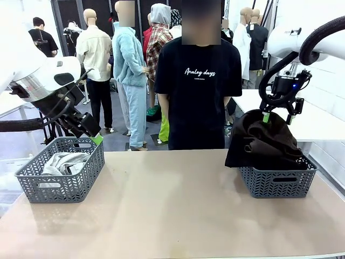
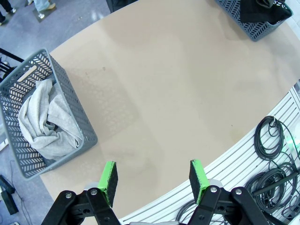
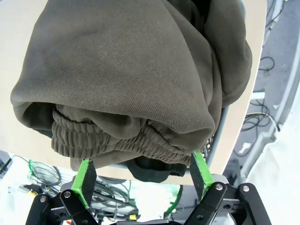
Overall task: Sort the tops and bottoms.
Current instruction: Sort the clothes according to human instructions.
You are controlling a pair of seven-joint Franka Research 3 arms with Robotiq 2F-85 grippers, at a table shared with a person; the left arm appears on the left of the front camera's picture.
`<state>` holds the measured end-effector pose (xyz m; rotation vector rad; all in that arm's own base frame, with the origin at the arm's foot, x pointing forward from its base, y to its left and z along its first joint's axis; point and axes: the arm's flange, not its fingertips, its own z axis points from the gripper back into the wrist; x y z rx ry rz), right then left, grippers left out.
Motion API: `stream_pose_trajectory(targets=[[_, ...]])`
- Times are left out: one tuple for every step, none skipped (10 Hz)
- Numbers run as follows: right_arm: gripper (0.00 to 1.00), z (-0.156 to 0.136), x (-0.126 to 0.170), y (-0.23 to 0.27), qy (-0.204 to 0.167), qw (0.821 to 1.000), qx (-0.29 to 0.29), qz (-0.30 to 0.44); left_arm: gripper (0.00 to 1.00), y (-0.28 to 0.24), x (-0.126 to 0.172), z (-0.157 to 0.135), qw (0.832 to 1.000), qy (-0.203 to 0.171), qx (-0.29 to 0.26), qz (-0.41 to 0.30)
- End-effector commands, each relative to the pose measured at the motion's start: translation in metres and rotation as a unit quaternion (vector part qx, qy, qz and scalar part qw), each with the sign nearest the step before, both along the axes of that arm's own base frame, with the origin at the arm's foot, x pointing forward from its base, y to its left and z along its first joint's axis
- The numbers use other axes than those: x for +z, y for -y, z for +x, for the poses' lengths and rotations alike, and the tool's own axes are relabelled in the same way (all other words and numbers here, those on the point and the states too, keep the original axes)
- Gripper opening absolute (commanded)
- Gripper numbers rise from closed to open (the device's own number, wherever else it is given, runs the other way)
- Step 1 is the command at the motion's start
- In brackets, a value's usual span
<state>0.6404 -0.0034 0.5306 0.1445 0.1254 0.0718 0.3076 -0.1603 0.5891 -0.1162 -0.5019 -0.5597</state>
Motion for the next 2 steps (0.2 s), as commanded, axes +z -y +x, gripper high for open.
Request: stream_pose_trajectory(targets=[[1.00,0.0002,-0.0005,-0.0007,0.005,1.000,0.000,0.000,0.80,-0.0006,0.0008,0.0011,1.000,0.002,0.001,-0.002],[1.00,0.0002,-0.0005,-0.0007,0.005,1.000,0.000,0.000,0.80,-0.0006,0.0008,0.0011,1.000,0.002,0.001,-0.002]])
